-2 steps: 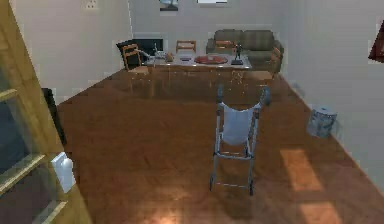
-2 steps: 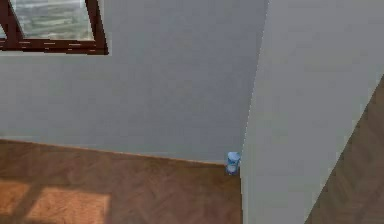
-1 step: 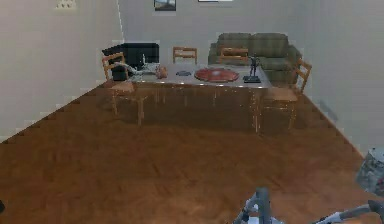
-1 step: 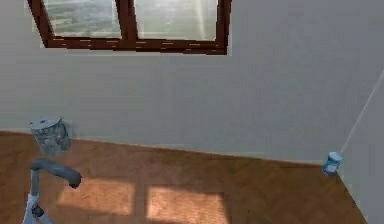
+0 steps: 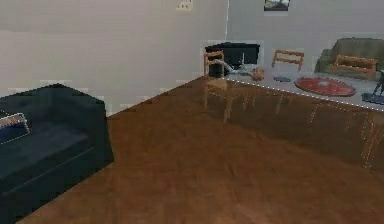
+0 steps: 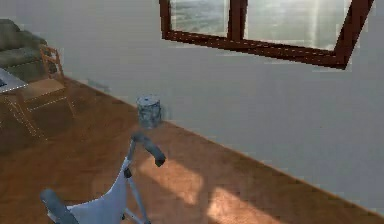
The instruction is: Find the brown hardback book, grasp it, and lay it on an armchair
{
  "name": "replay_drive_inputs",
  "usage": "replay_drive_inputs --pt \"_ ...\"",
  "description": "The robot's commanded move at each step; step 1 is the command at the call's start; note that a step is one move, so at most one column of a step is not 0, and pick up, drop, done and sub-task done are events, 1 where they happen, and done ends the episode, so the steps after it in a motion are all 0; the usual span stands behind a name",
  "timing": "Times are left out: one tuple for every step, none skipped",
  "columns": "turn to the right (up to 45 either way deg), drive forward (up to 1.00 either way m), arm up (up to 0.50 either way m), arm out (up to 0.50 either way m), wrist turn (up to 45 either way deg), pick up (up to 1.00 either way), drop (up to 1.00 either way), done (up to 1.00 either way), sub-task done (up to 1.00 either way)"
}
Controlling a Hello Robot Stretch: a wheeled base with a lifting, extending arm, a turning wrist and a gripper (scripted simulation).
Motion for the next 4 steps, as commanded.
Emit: replay_drive_inputs --pt "0.0 1.0 0.0 0.0 0.0 0.0 0.0 0.0 0.0" --pt "0.0 1.0 0.0 0.0 0.0 0.0 0.0 0.0 0.0" --pt "0.0 0.3 0.0 0.0 0.0 0.0 0.0 0.0 0.0" --pt "-45.0 0.0 0.0 0.0 0.0 0.0 0.0 0.0 0.0"
